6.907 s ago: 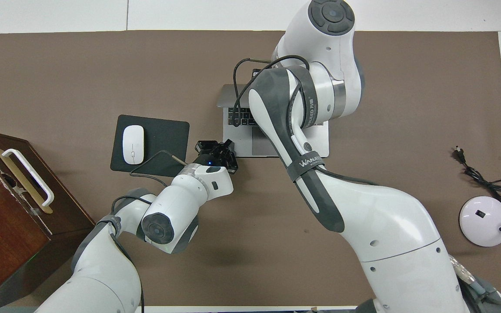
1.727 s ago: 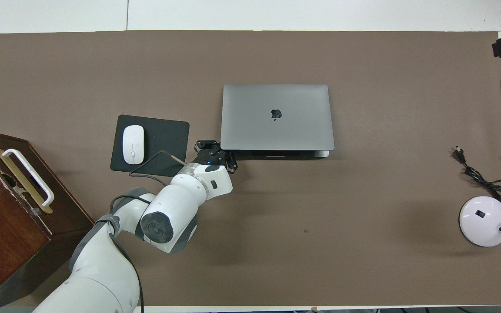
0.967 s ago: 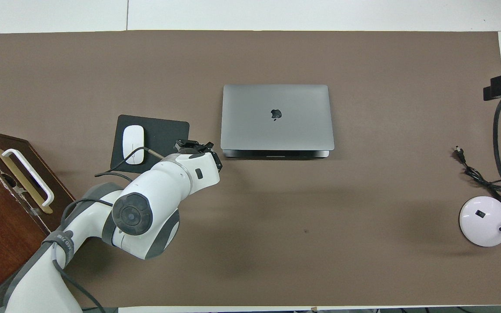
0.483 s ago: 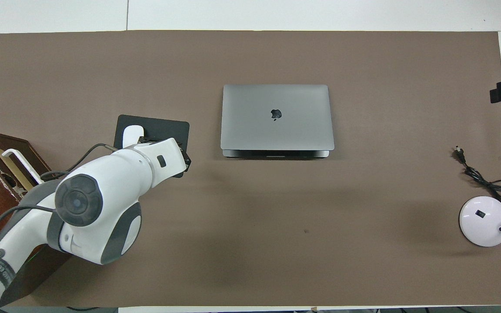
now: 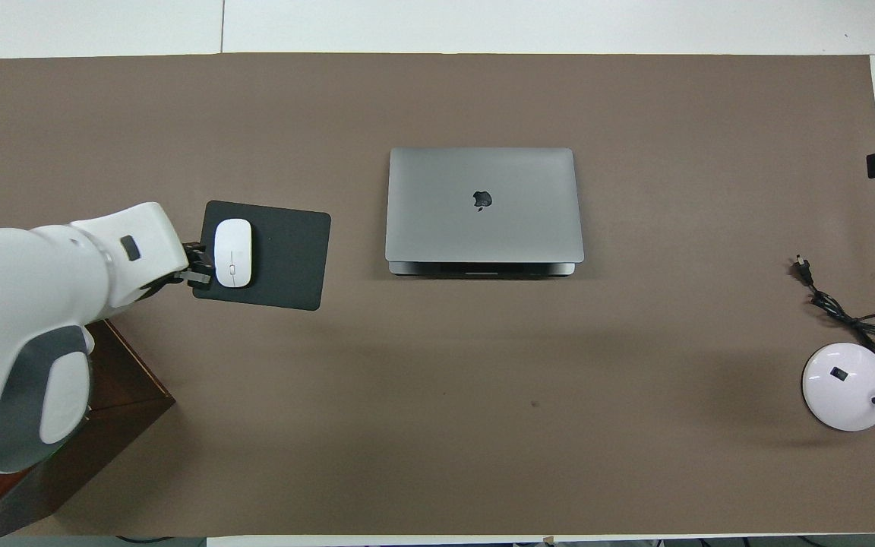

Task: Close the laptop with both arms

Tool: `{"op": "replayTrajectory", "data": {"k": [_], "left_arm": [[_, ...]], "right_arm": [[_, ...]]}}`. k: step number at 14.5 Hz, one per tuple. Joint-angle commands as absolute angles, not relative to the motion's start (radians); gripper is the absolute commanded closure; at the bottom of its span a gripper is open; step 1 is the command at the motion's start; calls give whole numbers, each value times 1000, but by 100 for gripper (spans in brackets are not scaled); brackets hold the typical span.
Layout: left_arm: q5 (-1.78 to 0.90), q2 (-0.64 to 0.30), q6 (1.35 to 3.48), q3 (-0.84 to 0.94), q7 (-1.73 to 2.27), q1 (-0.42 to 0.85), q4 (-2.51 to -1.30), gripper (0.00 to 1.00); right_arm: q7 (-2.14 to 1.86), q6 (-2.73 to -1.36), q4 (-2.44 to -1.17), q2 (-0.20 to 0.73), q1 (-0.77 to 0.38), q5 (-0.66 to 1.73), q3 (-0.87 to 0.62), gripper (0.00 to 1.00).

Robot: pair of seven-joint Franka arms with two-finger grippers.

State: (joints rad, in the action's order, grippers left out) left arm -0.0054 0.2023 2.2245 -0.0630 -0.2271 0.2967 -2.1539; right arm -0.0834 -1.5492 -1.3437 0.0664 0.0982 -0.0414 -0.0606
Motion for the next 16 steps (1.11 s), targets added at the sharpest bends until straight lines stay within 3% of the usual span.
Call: {"op": "replayTrajectory", "data": {"k": [1, 5, 6, 8, 10, 16], "left_arm": [[9, 199, 2105, -55, -308, 209, -2067, 100], [9, 187, 1950, -55, -325, 105, -1947, 100], [9, 187, 1919, -54, -324, 88, -1919, 95], [9, 184, 1858, -54, -325, 43, -1873, 68], [11, 183, 1824, -54, -322, 29, -1849, 30], [11, 132, 1674, -54, -237, 60, -1729, 27]], "right_arm": [[-107, -1520, -1347, 67, 0, -37, 62, 0], [-109, -1516, -1347, 71, -25, -29, 100, 0], [-109, -1516, -1347, 71, -25, -29, 100, 0], [-109, -1516, -1347, 71, -26, -31, 98, 0], [-110, -1517, -1345, 72, -26, -34, 98, 0], [-126, -1526, -1364, 72, -22, -34, 95, 0]]}}
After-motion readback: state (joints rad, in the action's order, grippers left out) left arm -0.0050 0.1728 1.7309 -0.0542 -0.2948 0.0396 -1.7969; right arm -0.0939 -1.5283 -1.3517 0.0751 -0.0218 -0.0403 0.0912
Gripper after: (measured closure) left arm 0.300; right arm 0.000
